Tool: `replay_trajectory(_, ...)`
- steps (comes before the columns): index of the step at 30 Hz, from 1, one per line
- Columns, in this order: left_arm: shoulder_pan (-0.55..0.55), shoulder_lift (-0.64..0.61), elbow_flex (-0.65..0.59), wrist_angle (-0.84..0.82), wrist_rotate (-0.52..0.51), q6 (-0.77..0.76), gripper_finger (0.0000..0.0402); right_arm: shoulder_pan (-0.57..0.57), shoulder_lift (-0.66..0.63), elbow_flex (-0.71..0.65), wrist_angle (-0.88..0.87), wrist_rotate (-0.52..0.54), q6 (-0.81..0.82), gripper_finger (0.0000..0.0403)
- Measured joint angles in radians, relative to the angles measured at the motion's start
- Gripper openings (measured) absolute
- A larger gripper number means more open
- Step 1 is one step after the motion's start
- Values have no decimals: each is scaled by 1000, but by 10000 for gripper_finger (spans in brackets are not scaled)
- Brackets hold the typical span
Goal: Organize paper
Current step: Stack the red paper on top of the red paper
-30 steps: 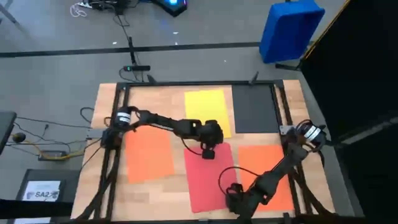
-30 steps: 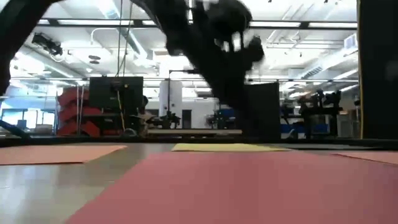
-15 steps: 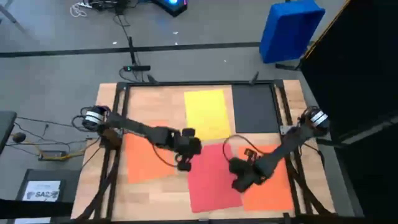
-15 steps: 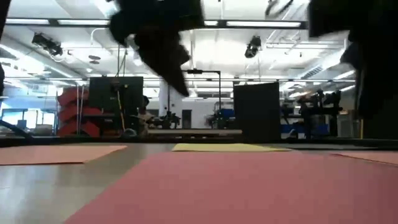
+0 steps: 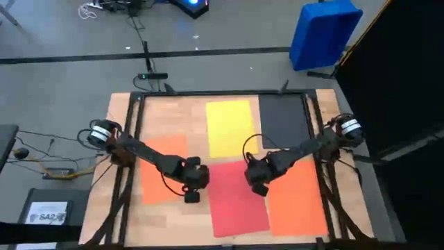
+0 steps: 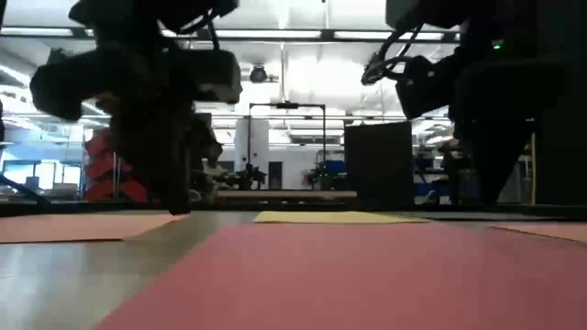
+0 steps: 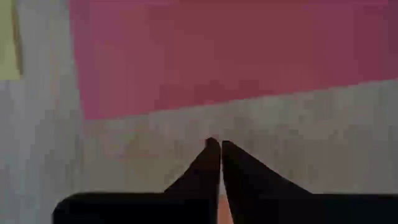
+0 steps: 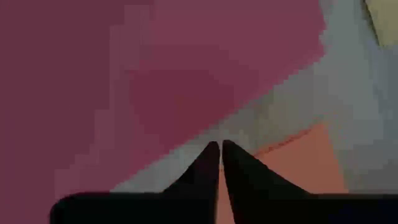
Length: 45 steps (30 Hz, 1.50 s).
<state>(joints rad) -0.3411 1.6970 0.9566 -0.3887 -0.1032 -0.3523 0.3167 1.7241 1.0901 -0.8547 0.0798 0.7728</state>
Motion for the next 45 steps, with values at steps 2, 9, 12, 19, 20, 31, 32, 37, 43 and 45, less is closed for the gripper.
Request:
replay_trajectory(2, 6, 3, -15, 44, 0, 1, 0, -18, 6, 0, 3, -10, -15, 0)
replay_trajectory(9, 21, 88, -13, 64, 18, 4, 0, -64, 8, -69, 61, -58, -32, 0)
replay_trajectory(12, 27, 104, -13, 68, 26, 5, 0, -72, 7, -109, 120, -78, -33, 0)
replay_trajectory(19, 51, 108, -16, 102, 43, 15, 0, -77, 3, -144, 194, -100, -35, 0)
replay_trajectory(20, 54, 108, -16, 104, 46, 26, 0, -77, 3, -144, 204, -101, -36, 0)
replay_trajectory(31, 95, 112, -19, 146, 67, 80, 0, -71, 6, -145, 222, -120, -9, 0)
replay_trajectory(32, 98, 112, -19, 150, 66, 83, 0, -69, 6, -145, 223, -122, -8, 0)
replay_trajectory(37, 108, 114, -19, 165, 60, 89, 0, -58, 6, -145, 223, -121, 17, 0)
replay_trajectory(43, 111, 116, -19, 196, 48, 97, 0, -54, 7, -145, 222, -127, 31, 0)
replay_trajectory(45, 112, 117, -19, 206, 45, 94, 0, -54, 7, -145, 220, -129, 37, 0)
